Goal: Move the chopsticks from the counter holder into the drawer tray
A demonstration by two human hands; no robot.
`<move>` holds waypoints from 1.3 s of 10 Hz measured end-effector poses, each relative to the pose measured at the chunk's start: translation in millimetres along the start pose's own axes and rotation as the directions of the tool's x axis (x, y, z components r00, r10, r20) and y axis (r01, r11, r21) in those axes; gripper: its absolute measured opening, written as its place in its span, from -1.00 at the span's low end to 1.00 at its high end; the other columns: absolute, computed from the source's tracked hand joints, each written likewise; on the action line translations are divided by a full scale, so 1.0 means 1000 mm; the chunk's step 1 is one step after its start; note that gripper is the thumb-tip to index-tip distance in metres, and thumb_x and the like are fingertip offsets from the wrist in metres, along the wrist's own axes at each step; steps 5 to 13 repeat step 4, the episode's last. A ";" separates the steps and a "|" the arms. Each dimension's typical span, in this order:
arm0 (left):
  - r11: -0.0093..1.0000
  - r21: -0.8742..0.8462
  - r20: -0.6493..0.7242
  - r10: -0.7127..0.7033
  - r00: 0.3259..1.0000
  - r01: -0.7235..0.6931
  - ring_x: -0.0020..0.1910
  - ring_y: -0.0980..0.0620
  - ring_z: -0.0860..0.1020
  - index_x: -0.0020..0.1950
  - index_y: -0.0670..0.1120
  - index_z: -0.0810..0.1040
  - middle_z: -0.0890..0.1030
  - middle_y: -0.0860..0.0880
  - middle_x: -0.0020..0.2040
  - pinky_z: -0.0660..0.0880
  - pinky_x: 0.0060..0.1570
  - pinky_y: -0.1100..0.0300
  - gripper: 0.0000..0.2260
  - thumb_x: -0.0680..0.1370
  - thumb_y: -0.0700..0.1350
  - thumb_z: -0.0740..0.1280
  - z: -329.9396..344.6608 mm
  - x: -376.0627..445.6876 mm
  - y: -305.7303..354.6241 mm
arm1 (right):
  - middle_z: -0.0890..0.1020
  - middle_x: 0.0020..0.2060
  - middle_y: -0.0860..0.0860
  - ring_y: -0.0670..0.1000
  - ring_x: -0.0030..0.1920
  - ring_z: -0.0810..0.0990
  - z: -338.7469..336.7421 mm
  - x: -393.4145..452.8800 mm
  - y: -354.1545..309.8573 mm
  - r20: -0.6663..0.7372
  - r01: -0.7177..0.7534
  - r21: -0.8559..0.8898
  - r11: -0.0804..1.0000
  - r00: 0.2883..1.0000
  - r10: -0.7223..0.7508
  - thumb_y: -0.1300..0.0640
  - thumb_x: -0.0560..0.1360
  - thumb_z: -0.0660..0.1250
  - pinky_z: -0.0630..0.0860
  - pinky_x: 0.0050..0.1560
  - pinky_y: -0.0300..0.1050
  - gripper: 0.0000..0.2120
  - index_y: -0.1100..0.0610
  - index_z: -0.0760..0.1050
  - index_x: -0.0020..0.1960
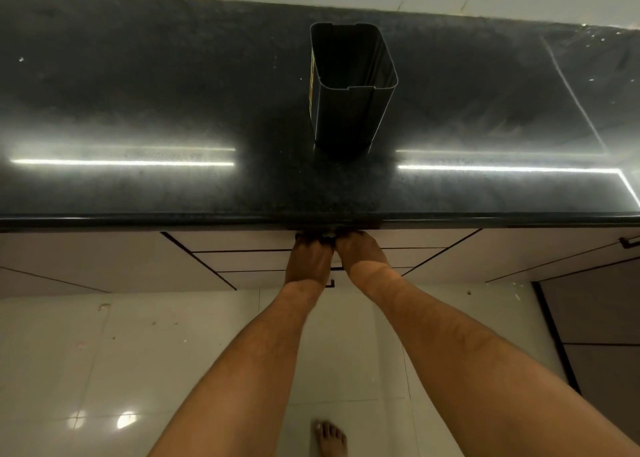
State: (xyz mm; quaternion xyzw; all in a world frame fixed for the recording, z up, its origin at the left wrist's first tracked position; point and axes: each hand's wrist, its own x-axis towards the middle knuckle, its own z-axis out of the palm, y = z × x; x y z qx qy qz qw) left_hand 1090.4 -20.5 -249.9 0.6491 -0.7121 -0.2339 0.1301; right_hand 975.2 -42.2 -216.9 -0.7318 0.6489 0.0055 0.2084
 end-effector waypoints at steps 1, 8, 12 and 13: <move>0.995 0.097 -0.059 0.034 0.998 -0.028 0.21 -0.31 0.56 0.18 -0.31 0.61 0.63 -0.31 0.17 0.40 0.27 -0.11 -0.80 0.62 -0.28 0.27 -0.004 0.000 -0.002 | 0.60 0.27 0.19 0.22 0.26 0.58 -0.006 0.001 -0.002 0.061 0.069 -0.098 0.993 0.996 -0.063 0.14 0.69 0.16 0.52 0.29 0.11 -0.72 0.16 0.49 0.35; 0.968 0.253 -0.257 0.058 0.965 0.009 0.41 -0.16 0.48 0.50 -0.20 0.36 0.50 -0.21 0.38 0.38 0.47 -0.07 -0.50 0.59 -0.12 0.33 -0.027 -0.072 0.000 | 0.45 0.40 0.26 0.27 0.40 0.46 0.004 -0.067 0.026 -0.252 0.176 -0.294 0.939 0.934 -0.254 -0.05 0.64 0.27 0.50 0.37 0.16 -0.43 0.27 0.30 0.51; 0.968 0.253 -0.257 0.058 0.965 0.009 0.41 -0.16 0.48 0.50 -0.20 0.36 0.50 -0.21 0.38 0.38 0.47 -0.07 -0.50 0.59 -0.12 0.33 -0.027 -0.072 0.000 | 0.45 0.40 0.26 0.27 0.40 0.46 0.004 -0.067 0.026 -0.252 0.176 -0.294 0.939 0.934 -0.254 -0.05 0.64 0.27 0.50 0.37 0.16 -0.43 0.27 0.30 0.51; 0.968 0.253 -0.257 0.058 0.965 0.009 0.41 -0.16 0.48 0.50 -0.20 0.36 0.50 -0.21 0.38 0.38 0.47 -0.07 -0.50 0.59 -0.12 0.33 -0.027 -0.072 0.000 | 0.45 0.40 0.26 0.27 0.40 0.46 0.004 -0.067 0.026 -0.252 0.176 -0.294 0.939 0.934 -0.254 -0.05 0.64 0.27 0.50 0.37 0.16 -0.43 0.27 0.30 0.51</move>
